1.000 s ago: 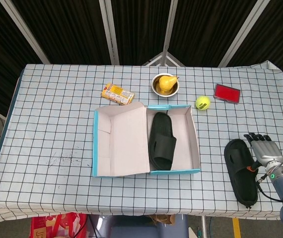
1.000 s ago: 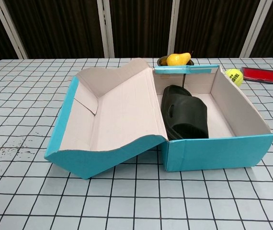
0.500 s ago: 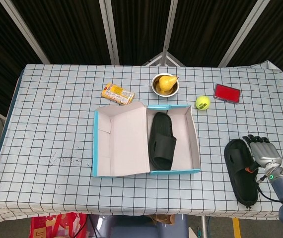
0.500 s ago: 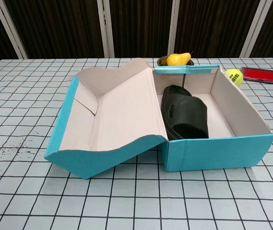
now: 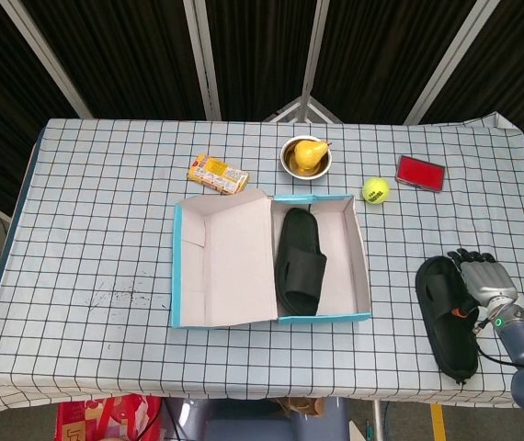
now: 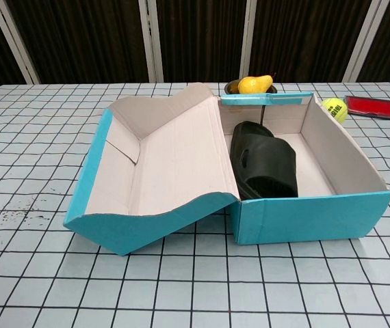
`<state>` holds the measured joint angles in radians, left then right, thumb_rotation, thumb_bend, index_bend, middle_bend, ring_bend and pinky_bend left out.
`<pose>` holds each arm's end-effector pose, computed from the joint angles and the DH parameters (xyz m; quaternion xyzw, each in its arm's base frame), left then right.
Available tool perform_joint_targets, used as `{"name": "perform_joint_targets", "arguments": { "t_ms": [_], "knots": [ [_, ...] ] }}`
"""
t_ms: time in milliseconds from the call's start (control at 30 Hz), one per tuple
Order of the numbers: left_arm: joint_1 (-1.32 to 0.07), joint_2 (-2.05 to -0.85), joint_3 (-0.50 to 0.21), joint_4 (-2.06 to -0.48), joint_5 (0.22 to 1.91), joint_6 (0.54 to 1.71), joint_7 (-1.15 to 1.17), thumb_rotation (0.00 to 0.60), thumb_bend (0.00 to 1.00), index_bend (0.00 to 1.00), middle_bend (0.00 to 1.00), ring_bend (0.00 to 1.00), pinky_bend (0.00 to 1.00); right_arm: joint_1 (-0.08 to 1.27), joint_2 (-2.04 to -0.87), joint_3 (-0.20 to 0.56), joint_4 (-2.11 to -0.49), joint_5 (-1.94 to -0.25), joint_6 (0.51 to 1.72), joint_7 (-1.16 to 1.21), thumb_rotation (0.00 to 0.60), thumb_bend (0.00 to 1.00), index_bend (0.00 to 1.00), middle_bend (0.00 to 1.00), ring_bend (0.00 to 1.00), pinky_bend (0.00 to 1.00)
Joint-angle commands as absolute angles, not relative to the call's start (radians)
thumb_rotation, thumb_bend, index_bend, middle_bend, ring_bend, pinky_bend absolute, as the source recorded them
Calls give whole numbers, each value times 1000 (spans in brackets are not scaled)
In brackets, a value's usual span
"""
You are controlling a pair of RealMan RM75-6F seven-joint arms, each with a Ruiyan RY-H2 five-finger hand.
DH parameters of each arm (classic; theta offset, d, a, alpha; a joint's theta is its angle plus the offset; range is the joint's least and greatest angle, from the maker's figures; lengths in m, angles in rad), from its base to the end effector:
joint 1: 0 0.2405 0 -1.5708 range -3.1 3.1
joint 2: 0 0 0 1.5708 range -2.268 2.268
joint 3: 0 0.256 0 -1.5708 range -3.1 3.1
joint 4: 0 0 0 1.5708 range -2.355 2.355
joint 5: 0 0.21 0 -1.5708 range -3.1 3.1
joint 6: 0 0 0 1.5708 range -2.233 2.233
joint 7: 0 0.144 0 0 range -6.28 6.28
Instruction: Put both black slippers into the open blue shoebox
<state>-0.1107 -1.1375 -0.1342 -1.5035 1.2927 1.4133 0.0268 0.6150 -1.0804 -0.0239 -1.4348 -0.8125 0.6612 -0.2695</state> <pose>-0.3490 0.2060 0.1812 -0.5408 -0.3912 -0.3393 0.6629 -0.3475 -0.3149 0.1332 0.6740 -0.4963 0.0902 0.5398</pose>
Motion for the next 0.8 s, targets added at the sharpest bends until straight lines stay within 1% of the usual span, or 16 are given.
{"name": "perform_joint_targets", "arguments": {
  "t_ms": [33, 433, 500, 667, 800],
  "knots": [
    [-112, -1139, -134, -1504, 1291, 1413, 31, 600, 382, 27, 0, 0, 68, 617, -1085, -28, -1420, -816, 650, -265, 600, 124, 73, 45, 0, 0],
    [-118, -1145, -131, -1508, 1290, 1402, 48, 600, 382, 28, 0, 0, 68, 615, -1092, -33, -1370, -840, 627, -243, 600, 125, 89, 72, 0, 0],
    [-119, -1145, -130, -1509, 1290, 1399, 50, 600, 382, 29, 0, 0, 68, 615, -1092, -35, -1364, -843, 622, -242, 600, 125, 101, 88, 0, 0],
    [-120, -1146, -129, -1509, 1292, 1399, 49, 600, 382, 31, 0, 0, 68, 614, -1087, -31, -1368, -852, 617, -226, 600, 125, 155, 167, 0, 0],
    [-121, -1145, -128, -1510, 1295, 1399, 47, 600, 382, 31, 0, 0, 68, 617, -1087, -31, -1370, -854, 611, -223, 600, 125, 167, 182, 0, 0]
  ]
}}
